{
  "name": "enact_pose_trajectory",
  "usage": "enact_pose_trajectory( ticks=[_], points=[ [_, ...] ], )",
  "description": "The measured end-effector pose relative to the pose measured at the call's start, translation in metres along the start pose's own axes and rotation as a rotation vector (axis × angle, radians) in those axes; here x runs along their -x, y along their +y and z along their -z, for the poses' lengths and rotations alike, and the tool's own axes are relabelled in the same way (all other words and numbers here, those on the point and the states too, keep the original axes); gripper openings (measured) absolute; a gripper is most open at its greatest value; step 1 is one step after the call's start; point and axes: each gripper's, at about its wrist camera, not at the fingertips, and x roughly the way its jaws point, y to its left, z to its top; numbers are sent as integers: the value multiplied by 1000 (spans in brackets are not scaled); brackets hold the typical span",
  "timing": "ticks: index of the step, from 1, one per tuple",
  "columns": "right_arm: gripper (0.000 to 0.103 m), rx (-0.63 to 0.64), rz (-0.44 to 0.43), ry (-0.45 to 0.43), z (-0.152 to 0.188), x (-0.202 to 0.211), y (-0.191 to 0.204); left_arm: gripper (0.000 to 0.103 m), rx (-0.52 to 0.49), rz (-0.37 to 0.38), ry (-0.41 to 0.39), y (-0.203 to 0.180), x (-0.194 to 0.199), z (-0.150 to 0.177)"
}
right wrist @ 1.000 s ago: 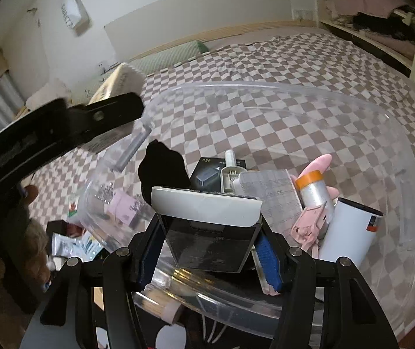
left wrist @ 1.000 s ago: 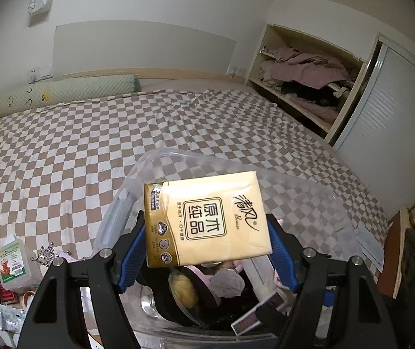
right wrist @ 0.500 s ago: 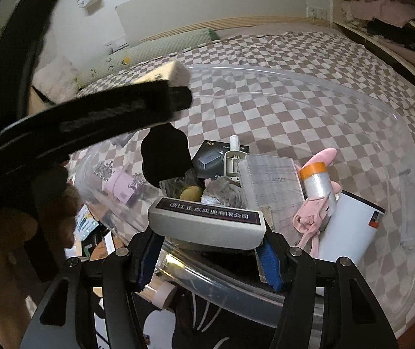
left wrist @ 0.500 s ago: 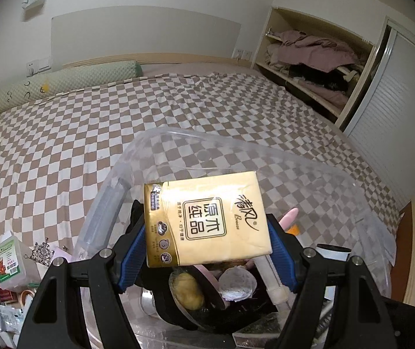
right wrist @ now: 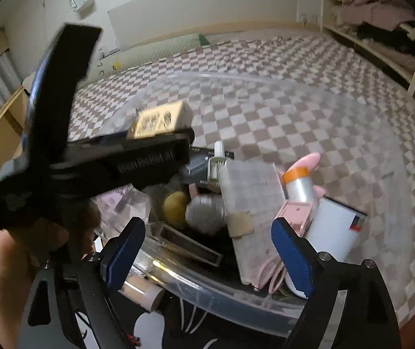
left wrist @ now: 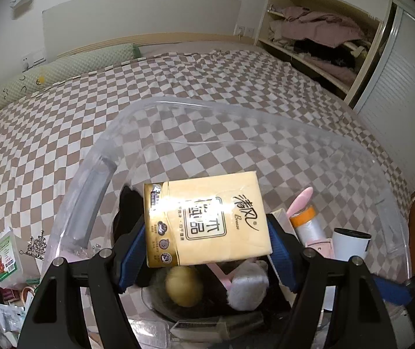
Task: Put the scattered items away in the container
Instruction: 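Lower the card box into the clear box while the left tool lowers the tissue pack, then open both tools to drop the tissue pack and card box into the box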
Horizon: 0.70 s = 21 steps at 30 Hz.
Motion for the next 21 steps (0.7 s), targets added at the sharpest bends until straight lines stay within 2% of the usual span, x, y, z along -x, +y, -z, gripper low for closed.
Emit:
enact_pose_trajectory(
  ticks=[10, 14, 15, 19, 21],
  points=[
    [88, 3, 85, 36, 1, -1, -13, 76, -25, -27, 55, -4, -9, 2],
    [89, -5, 99, 47, 2, -2, -20, 76, -94, -68, 88, -15, -10, 4],
    [89, -8, 101, 48, 2, -2, -23, 78, -110, -78, 87, -18, -10, 4],
    [89, -26, 109, 54, 1, -3, -30, 97, -116, -88, 65, -22, -6, 4],
    [89, -35, 112, 56, 0, -5, -32, 99, -115, -87, 59, -23, -6, 4]
  ],
)
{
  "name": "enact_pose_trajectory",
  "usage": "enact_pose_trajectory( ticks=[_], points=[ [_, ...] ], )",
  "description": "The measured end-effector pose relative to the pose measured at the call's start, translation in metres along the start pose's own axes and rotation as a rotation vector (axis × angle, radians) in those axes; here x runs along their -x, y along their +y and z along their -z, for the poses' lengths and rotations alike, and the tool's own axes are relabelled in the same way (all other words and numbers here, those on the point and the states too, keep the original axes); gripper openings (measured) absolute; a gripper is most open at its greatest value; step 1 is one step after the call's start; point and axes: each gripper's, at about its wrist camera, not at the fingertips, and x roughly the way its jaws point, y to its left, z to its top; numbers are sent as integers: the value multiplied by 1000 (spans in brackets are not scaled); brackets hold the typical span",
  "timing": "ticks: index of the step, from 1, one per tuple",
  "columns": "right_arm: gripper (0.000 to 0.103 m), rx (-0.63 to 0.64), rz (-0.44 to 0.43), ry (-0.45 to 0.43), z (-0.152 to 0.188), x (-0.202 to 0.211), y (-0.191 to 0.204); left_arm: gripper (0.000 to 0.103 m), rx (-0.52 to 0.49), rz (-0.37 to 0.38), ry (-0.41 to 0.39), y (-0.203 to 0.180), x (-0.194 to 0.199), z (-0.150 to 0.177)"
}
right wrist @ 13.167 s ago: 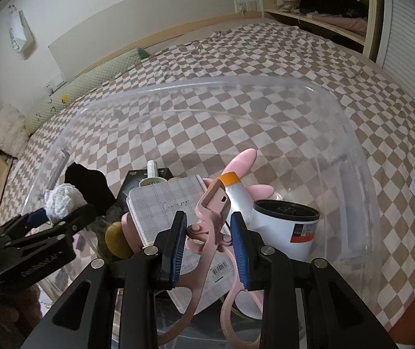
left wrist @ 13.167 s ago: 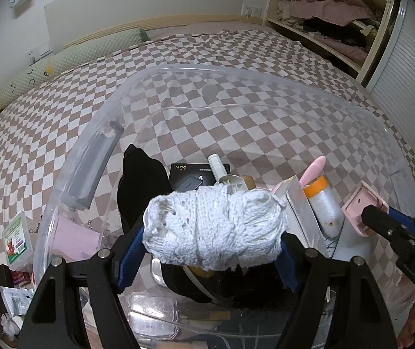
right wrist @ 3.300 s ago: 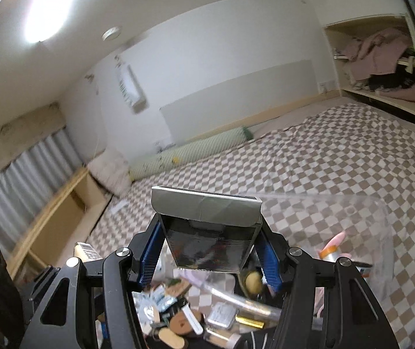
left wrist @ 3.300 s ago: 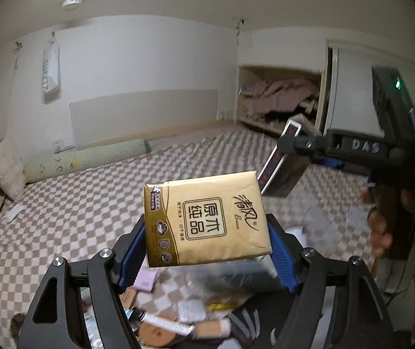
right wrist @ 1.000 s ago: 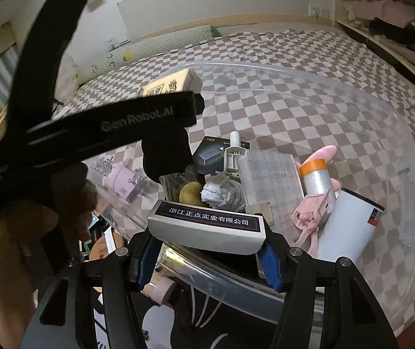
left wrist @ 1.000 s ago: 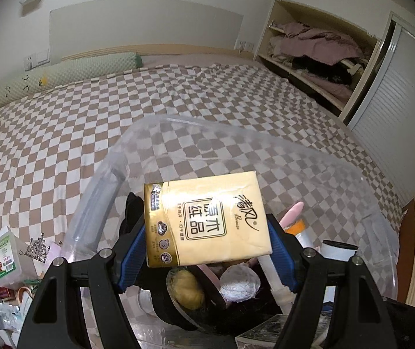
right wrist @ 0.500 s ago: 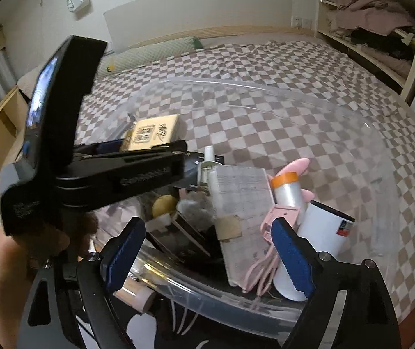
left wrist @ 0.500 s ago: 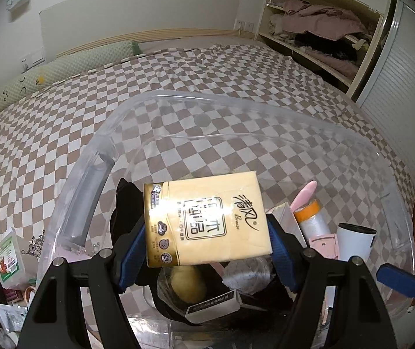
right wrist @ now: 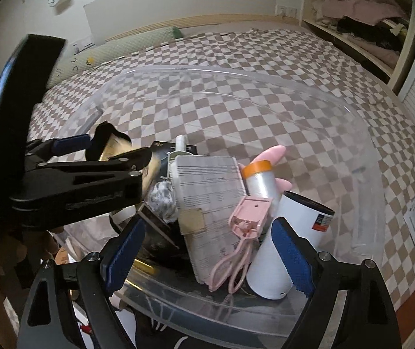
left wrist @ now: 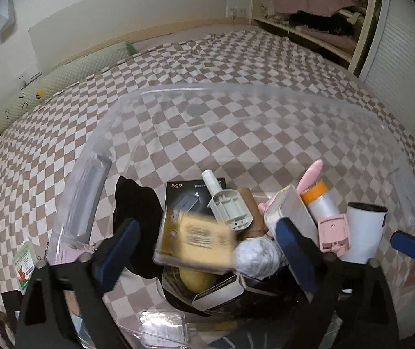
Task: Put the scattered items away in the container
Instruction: 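Open both tools to drop the tissue pack and card box into the box, then withdraw both open tools from the clear box back over the mat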
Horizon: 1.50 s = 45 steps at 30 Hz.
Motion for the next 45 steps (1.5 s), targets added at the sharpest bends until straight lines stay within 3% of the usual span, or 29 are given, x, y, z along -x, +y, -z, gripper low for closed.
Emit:
enact_pose_trajectory(
  ticks=[21, 27, 32, 35, 39, 45],
  points=[
    [89, -25, 12, -3, 0, 6, -3, 100, -8, 13, -28, -4, 17, 2],
    [98, -36, 23, -12, 1, 8, -6, 100, -5, 17, -41, -1, 28, 4],
    [103, -52, 48, -45, 1, 12, -8, 100, 15, 21, -72, 4, 42, 5],
    [103, -59, 74, -78, 2, 17, -10, 100, 30, 28, -92, 7, 51, 6],
    [103, -91, 67, -41, 3, 15, -16, 103, 46, 32, -123, 10, 62, 8],
    [103, -144, 77, -92, 3, 26, -25, 103, 87, 61, -164, 18, 81, 12]
  ],
)
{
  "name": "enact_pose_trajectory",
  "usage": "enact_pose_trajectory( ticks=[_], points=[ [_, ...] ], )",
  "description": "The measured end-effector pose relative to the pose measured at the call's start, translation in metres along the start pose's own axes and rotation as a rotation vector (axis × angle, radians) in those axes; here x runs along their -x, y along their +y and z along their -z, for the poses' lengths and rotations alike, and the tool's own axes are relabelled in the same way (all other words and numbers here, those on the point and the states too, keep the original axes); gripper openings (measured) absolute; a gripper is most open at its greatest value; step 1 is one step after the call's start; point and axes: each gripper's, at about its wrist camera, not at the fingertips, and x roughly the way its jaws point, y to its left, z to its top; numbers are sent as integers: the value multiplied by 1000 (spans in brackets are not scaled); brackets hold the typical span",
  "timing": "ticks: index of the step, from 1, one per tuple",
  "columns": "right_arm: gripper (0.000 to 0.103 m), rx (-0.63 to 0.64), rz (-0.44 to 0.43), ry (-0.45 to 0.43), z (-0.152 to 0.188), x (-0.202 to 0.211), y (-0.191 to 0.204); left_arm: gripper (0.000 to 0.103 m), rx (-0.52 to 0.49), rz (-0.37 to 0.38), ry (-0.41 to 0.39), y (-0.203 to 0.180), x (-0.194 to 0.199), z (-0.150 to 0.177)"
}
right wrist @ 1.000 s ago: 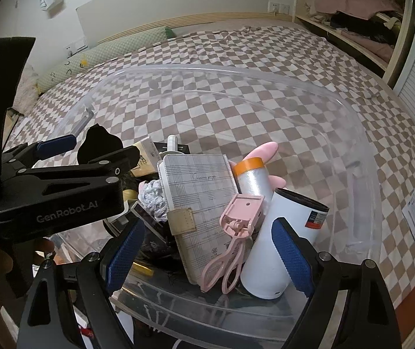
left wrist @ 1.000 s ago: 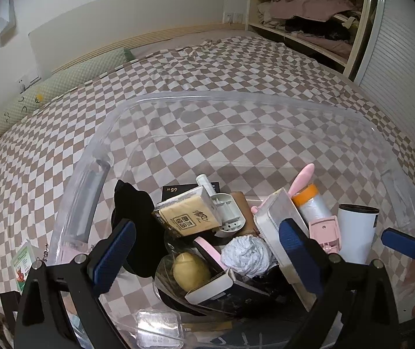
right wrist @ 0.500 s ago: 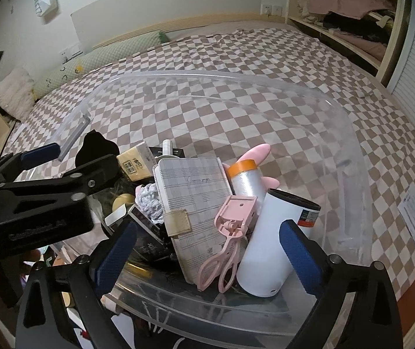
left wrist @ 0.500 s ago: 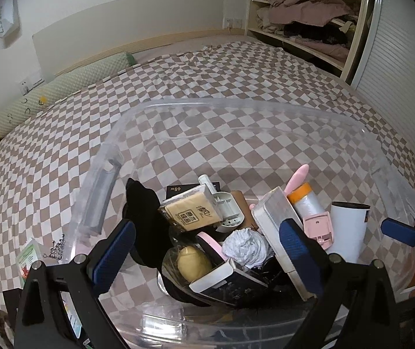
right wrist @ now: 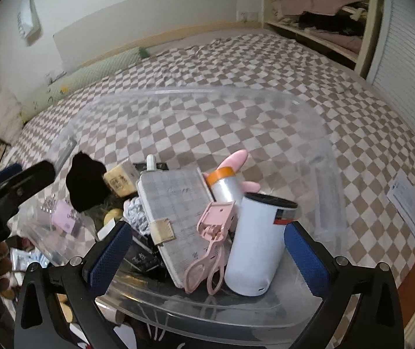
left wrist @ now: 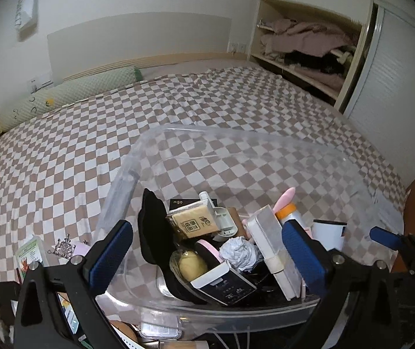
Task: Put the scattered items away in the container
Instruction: 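Withdraw both open tools from the clear box back over the mat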
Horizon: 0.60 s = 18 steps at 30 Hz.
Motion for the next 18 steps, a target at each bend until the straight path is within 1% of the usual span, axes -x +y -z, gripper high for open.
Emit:
enact_pose_trajectory(
  ticks=[3, 8, 13, 18],
  points=[
    [103, -21, -2, -51, 0, 11, -4, 103, 4, -4, -15, 2, 11, 1],
    [103, -25, -18, -88, 7, 22, -1, 103, -4, -6, -46, 8, 36, 4],
    [103, 39, 9, -146, 20, 36, 6, 103, -24, -24, -62, 13, 58, 13],
    [103, 97, 37, -213, 27, 54, 10, 103, -20, -47, -86, 20, 80, 22]
  ],
)
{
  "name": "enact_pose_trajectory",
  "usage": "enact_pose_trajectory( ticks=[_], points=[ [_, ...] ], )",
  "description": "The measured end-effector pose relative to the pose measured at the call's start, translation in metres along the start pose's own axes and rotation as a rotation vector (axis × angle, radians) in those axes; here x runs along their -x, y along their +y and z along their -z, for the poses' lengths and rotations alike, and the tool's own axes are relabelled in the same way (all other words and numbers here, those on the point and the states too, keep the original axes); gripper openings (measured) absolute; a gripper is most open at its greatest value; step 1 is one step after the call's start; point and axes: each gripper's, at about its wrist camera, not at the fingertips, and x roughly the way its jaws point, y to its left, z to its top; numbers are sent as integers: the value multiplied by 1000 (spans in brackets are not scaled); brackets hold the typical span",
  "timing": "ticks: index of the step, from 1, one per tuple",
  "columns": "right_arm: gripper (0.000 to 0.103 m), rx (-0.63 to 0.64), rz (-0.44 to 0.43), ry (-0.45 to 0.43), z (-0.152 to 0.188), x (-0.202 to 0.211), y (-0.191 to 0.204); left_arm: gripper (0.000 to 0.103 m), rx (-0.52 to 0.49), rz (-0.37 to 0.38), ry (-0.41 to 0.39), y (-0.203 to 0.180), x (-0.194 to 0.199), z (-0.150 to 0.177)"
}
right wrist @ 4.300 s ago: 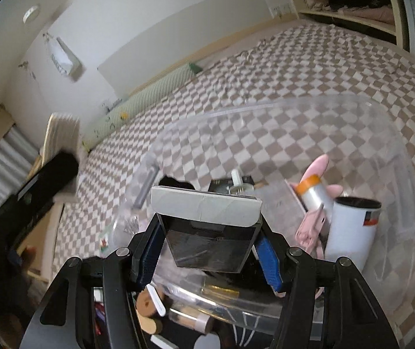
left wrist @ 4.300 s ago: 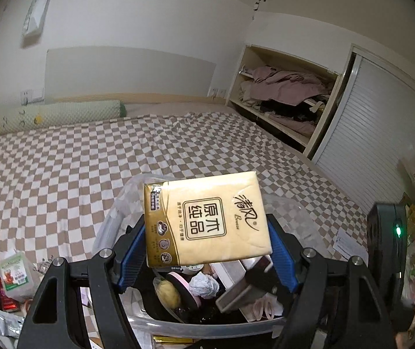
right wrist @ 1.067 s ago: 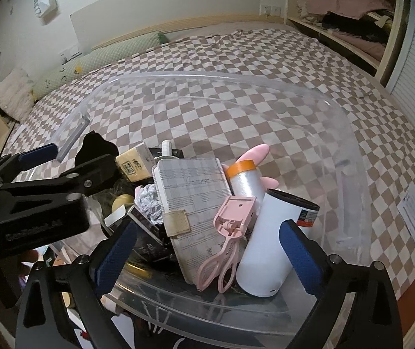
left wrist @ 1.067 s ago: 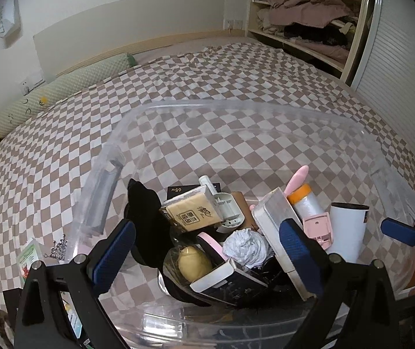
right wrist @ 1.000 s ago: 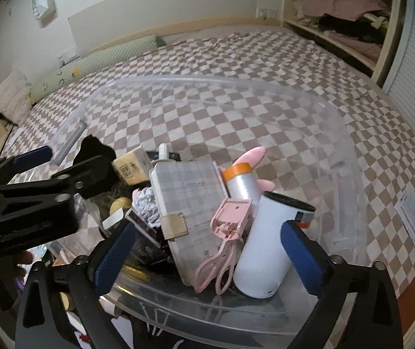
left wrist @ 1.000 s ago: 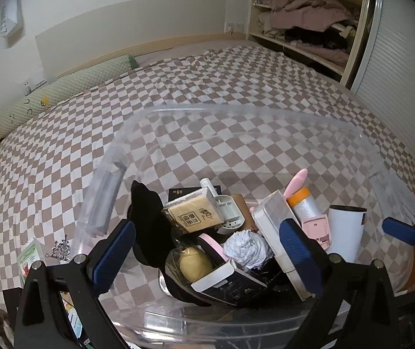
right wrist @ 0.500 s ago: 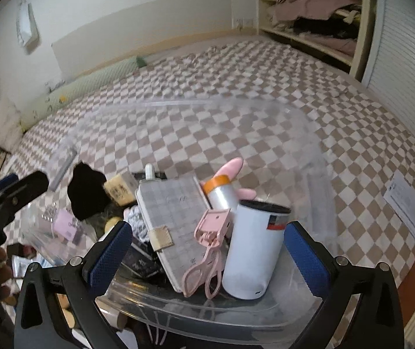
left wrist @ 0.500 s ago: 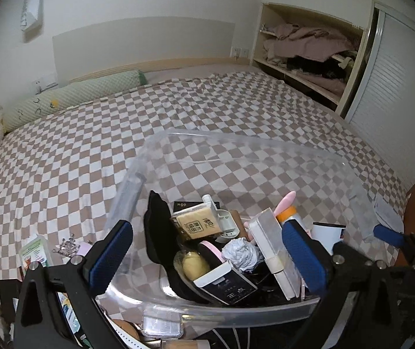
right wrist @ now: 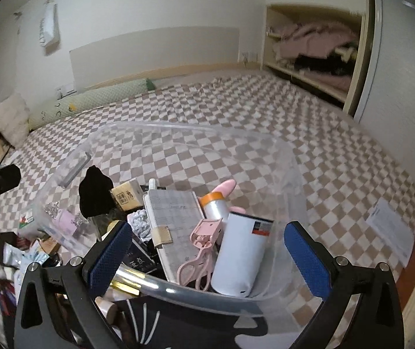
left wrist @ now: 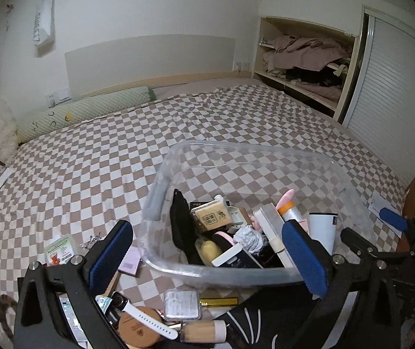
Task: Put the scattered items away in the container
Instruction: 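Withdraw both open tools from the clear box back over the mat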
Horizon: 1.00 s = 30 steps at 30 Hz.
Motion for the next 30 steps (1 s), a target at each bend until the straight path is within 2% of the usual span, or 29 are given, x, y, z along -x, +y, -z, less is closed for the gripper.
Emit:
enact_pose_trajectory(
  ticks=[8, 11, 15, 21, 26, 30],
  points=[
    [103, -9, -70, -96, 4, 37, 8, 103, 26, -63, -56, 14, 38, 10],
    [103, 18, -74, -122, 7, 48, 15, 103, 37, -67, -67, 22, 54, 17],
    [103, 46, -81, -153, 11, 60, 23, 103, 19, -108, -84, 29, 73, 30],
    [103, 28, -121, -169, 17, 74, 28, 103, 7, -141, -120, 41, 101, 60],
    [103, 35, -139, -164, 24, 81, 33, 103, -14, -180, -202, 41, 125, 78],
    [103, 46, -147, -165, 29, 87, 36, 103, 1, -165, -226, 44, 140, 90]
  ],
)
